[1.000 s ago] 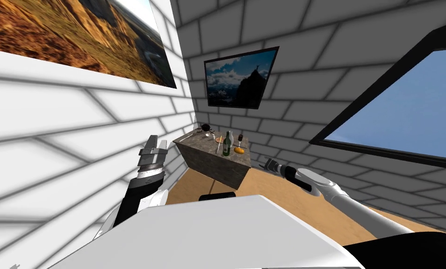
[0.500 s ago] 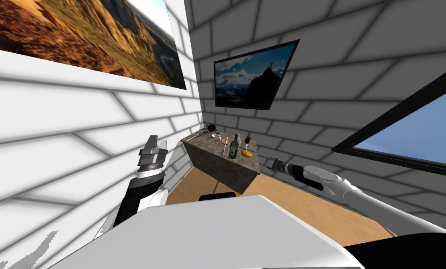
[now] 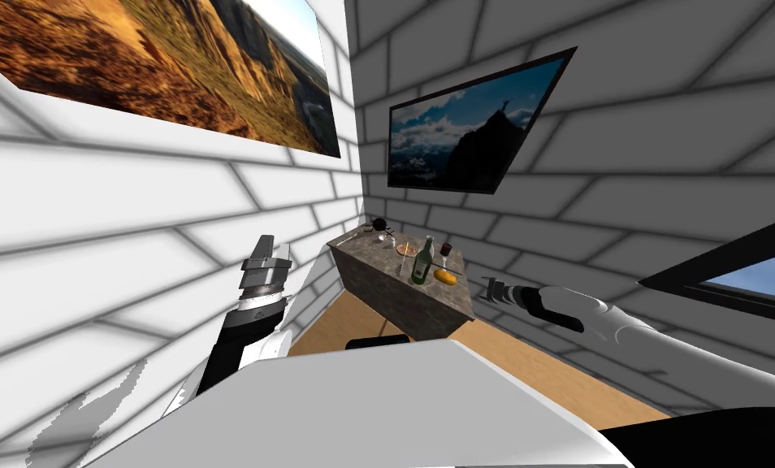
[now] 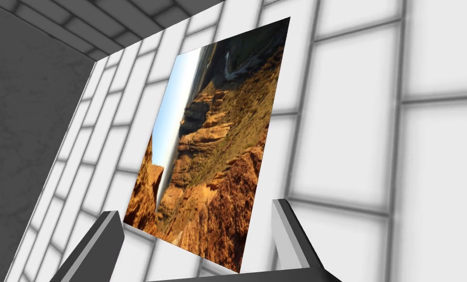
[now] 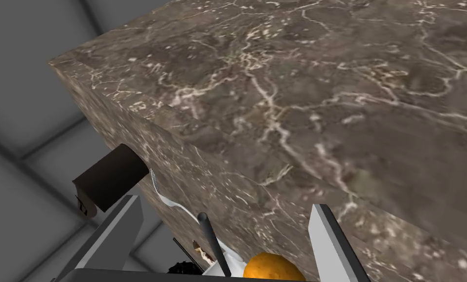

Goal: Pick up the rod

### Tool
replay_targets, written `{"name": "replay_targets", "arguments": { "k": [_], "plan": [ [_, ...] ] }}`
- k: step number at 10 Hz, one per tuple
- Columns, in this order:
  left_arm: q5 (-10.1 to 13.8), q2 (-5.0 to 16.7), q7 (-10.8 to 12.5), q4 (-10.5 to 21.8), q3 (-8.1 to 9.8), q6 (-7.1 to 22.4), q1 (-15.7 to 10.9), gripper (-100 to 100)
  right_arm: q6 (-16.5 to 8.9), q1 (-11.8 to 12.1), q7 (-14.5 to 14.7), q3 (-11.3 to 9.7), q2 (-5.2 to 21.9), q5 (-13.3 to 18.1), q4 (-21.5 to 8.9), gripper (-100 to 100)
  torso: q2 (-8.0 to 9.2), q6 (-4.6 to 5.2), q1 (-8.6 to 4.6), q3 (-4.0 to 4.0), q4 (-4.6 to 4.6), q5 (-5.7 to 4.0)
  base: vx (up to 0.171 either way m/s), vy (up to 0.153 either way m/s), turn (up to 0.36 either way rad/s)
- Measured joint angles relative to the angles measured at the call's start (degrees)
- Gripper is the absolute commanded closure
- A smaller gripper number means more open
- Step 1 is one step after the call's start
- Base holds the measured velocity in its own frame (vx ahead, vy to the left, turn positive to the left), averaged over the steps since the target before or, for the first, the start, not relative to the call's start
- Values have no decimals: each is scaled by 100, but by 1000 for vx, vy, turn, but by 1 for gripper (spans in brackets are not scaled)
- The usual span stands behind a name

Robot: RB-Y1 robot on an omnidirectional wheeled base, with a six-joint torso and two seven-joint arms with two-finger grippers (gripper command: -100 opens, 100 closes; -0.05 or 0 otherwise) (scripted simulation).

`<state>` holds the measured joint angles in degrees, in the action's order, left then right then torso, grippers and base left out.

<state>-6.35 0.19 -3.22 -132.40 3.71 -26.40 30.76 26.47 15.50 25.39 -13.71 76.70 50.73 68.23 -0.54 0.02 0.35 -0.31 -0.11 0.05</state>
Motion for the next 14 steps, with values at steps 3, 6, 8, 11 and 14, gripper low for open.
{"name": "replay_targets", "arguments": {
  "k": [3, 6, 8, 11, 14],
  "plan": [
    [0, 0, 0, 0, 0, 0, 0, 0, 51, 162, 40, -92, 366, 40, -96, -100, 14, 2, -1, 8, 3, 0, 85, 73, 169],
    [0, 0, 0, 0, 0, 0, 0, 0, 94, 97, 25, -434, 641, 194, -309, -100, 0, 1, 10, -1, -1, 2, 98, 74, 123],
    [0, 0, 0, 0, 1, 0, 0, 0, 114, 89, 36, -443, 646, 198, -325, -100, 38, 8, -17, 21, 8, -4, 17, -8, 33],
    [0, 1, 0, 0, 1, 0, -1, 0, -31, 111, 117, -478, 442, 220, -369, 100, 52, 9, -30, 29, 11, -8, 2, -16, 38],
    [0, 0, 0, 0, 1, 0, -1, 0, -31, 110, 113, -477, 443, 218, -371, 100, 53, 7, -23, 29, 11, -6, 0, 0, 0]
  ]
}}
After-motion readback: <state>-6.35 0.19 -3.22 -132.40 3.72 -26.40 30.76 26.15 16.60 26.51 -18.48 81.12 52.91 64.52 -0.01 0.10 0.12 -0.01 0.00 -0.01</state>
